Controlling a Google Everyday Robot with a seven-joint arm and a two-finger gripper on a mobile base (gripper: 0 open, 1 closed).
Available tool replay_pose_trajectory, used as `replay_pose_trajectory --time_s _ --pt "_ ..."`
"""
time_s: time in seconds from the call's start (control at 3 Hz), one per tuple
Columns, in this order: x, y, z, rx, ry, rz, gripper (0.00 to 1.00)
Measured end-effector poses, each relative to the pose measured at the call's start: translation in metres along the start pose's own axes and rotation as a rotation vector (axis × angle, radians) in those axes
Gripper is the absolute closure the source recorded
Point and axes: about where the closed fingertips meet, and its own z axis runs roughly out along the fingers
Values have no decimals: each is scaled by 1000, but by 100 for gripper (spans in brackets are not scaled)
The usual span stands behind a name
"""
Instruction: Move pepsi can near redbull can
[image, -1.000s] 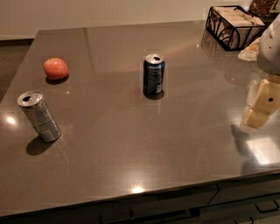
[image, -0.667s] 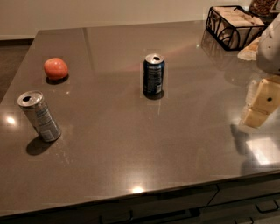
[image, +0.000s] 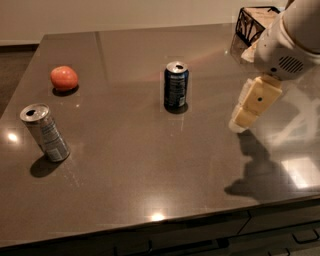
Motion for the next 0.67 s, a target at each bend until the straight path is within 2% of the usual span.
replay_pose_trajectory --time_s 0.67 --pt "-44 -44 50 43 -92 117 0"
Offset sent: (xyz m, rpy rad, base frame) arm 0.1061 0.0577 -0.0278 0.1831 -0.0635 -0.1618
